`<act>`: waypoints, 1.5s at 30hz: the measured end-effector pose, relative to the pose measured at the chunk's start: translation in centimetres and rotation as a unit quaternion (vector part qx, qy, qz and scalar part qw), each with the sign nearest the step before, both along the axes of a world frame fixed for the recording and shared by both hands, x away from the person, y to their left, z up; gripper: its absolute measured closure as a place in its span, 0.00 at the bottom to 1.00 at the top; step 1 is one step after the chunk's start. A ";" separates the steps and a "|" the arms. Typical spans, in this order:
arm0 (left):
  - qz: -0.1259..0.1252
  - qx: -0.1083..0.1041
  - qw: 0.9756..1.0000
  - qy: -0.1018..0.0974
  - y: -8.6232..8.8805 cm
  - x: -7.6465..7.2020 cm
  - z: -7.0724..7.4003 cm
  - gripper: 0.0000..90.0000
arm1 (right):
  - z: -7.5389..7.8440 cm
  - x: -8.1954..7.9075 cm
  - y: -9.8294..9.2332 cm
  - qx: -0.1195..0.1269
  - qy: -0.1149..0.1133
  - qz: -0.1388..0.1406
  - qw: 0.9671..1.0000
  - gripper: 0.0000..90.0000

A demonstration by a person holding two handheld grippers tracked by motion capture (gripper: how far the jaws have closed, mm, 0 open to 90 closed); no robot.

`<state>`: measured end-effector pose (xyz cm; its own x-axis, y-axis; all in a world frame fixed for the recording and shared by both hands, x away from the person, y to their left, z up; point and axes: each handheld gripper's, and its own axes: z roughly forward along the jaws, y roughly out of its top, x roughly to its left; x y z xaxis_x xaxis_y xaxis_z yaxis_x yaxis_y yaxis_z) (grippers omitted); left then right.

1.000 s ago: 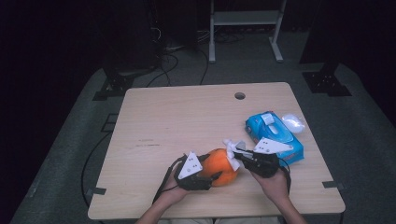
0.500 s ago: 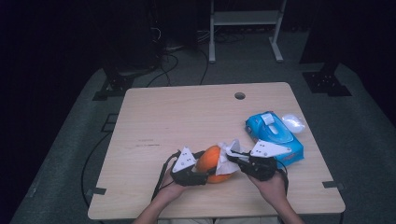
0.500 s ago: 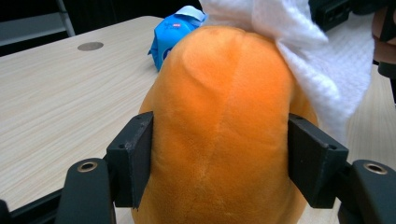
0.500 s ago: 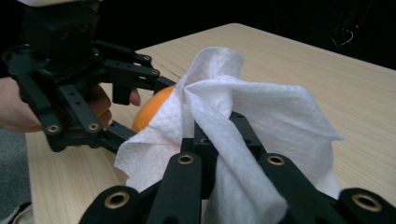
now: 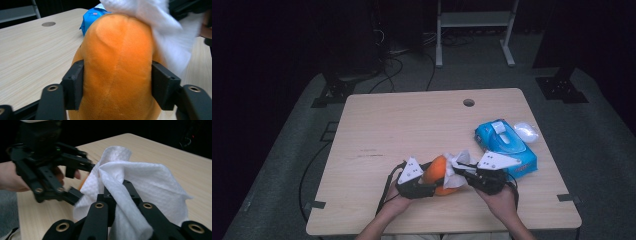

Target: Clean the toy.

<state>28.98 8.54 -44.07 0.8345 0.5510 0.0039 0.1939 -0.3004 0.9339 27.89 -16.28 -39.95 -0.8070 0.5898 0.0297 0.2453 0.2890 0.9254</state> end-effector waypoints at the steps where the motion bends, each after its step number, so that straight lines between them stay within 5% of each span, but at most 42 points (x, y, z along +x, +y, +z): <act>1: -0.001 0.004 1.000 -0.003 0.0 -0.1 0.1 0.45 | 0.2 -0.3 0.5 -0.009 -0.011 0.006 1.000 0.92; 8: -0.015 0.003 1.000 -0.009 0.2 -1.0 1.8 0.54 | 0.6 -0.2 -0.2 -0.001 -0.015 -0.008 1.000 0.92; 13: -0.010 0.005 1.000 0.001 0.0 -0.8 1.3 0.51 | -0.3 0.4 -0.3 0.002 0.006 -0.015 1.000 0.92; 20: -0.015 0.012 1.000 -0.005 -0.3 -1.4 1.8 0.51 | 0.7 -1.0 1.3 -0.013 -0.029 0.014 0.999 0.92; 24: -0.025 0.005 1.000 0.001 -0.1 -1.3 1.8 0.50 | 0.5 -0.4 0.5 -0.002 -0.013 0.007 1.000 0.92; 29: -0.026 0.005 0.999 -0.020 -0.1 -0.8 1.4 0.29 | -0.5 0.5 -0.3 -0.002 0.004 -0.009 1.000 0.92; 31: -0.023 0.010 1.000 -0.012 0.0 -0.5 1.1 0.19 | -0.8 0.8 -0.9 0.003 0.010 -0.021 1.000 0.92; 35: -0.021 0.028 0.999 -0.001 -0.4 -0.1 0.1 0.14 | -1.2 1.6 -2.2 0.012 0.024 -0.044 0.999 0.92; 40: -0.011 0.055 0.998 -0.023 -0.6 -0.9 0.8 0.41 | -0.5 0.8 -1.4 0.009 0.008 -0.037 0.999 0.92; 45: -0.014 0.054 0.998 -0.025 -0.4 -1.7 2.2 0.47 | 0.8 -0.3 -0.8 0.024 -0.011 -0.016 1.000 0.92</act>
<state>27.28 8.12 -41.85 0.8469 0.5214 0.1045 0.1378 -0.4048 0.9040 27.61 -17.05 -39.11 -0.7883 0.6139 0.0413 0.2336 0.2364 0.9432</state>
